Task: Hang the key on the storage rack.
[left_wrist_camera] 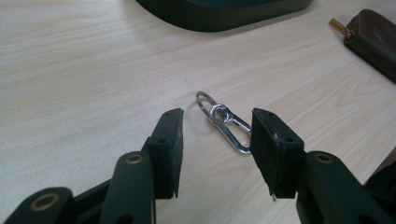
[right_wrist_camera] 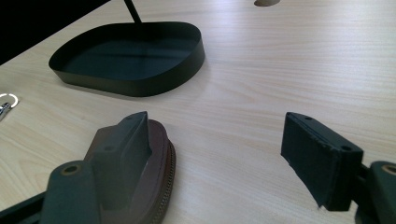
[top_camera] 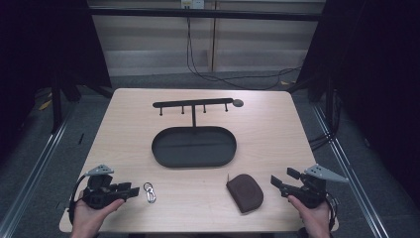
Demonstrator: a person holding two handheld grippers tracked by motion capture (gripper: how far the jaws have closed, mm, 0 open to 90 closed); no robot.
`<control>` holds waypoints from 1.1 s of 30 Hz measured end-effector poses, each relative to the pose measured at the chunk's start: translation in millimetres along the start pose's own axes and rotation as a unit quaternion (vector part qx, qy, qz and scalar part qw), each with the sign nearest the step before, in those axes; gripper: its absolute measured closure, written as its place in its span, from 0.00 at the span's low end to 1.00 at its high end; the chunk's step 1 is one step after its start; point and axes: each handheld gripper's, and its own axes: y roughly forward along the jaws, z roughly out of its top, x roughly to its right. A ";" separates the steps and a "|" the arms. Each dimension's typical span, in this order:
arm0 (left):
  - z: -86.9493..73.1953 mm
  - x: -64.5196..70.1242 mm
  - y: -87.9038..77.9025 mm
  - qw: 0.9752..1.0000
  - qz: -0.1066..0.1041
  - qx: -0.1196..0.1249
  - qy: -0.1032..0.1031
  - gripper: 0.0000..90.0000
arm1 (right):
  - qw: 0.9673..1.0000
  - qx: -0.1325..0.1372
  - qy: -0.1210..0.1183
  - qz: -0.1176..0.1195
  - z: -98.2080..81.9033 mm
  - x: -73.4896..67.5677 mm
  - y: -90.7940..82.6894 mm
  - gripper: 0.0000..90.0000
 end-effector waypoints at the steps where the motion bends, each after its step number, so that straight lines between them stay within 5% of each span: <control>1: 1.3 1.2 1.0 1.000 0.001 -0.002 -0.001 0.61 | 1.000 -0.002 0.000 0.001 -0.1 0.2 0.5 0.26; 14: 29.2 9.4 2.3 0.999 -0.006 -0.030 0.022 0.57 | 1.000 -0.008 0.000 0.006 -0.9 1.5 2.4 0.25; 20: 36.9 13.4 12.4 0.997 -0.003 -0.072 0.040 0.56 | 1.000 -0.009 0.000 0.004 -1.7 1.6 1.2 0.25; 33: 47.2 3.6 27.0 0.991 0.001 -0.127 0.029 0.60 | 1.000 -0.020 0.003 -0.007 -4.9 2.4 -1.3 0.25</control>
